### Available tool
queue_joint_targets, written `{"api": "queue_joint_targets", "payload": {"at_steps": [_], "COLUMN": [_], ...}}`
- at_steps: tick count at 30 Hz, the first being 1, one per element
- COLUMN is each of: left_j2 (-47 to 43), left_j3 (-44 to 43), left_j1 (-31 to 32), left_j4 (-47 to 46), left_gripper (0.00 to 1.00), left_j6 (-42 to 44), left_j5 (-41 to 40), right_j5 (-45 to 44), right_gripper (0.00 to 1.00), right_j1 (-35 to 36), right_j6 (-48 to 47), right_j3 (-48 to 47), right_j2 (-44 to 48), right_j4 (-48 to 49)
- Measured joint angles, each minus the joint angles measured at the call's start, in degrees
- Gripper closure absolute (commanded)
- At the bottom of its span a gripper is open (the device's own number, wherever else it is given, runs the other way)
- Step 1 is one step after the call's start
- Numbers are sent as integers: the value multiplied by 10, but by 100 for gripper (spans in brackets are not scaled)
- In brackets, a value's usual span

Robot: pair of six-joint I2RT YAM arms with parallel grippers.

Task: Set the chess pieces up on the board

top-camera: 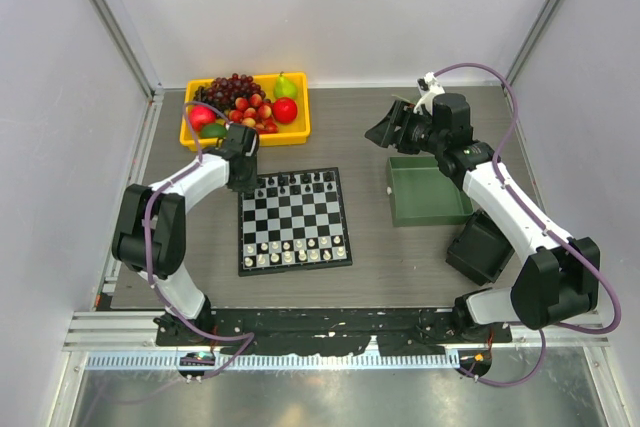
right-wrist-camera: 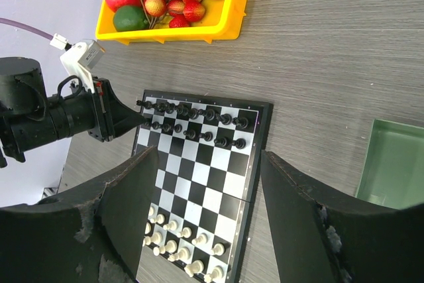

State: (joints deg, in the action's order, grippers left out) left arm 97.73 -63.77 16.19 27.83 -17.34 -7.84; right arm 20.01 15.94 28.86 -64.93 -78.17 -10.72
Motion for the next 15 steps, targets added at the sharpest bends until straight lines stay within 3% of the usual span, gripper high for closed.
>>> {"api": "queue_joint_targets", "payload": {"at_steps": [15], "left_j2": [0], "left_j3": [1], "left_j1": [-1], "left_j4": [0], "left_gripper": [75], "left_j6": [-2], "left_j5": [4], "right_j5": [3], "right_gripper": [31], "right_j1": [-1], "right_j6": [0], "right_j3": [0], "right_j2": [0], "right_j4": [0]}}
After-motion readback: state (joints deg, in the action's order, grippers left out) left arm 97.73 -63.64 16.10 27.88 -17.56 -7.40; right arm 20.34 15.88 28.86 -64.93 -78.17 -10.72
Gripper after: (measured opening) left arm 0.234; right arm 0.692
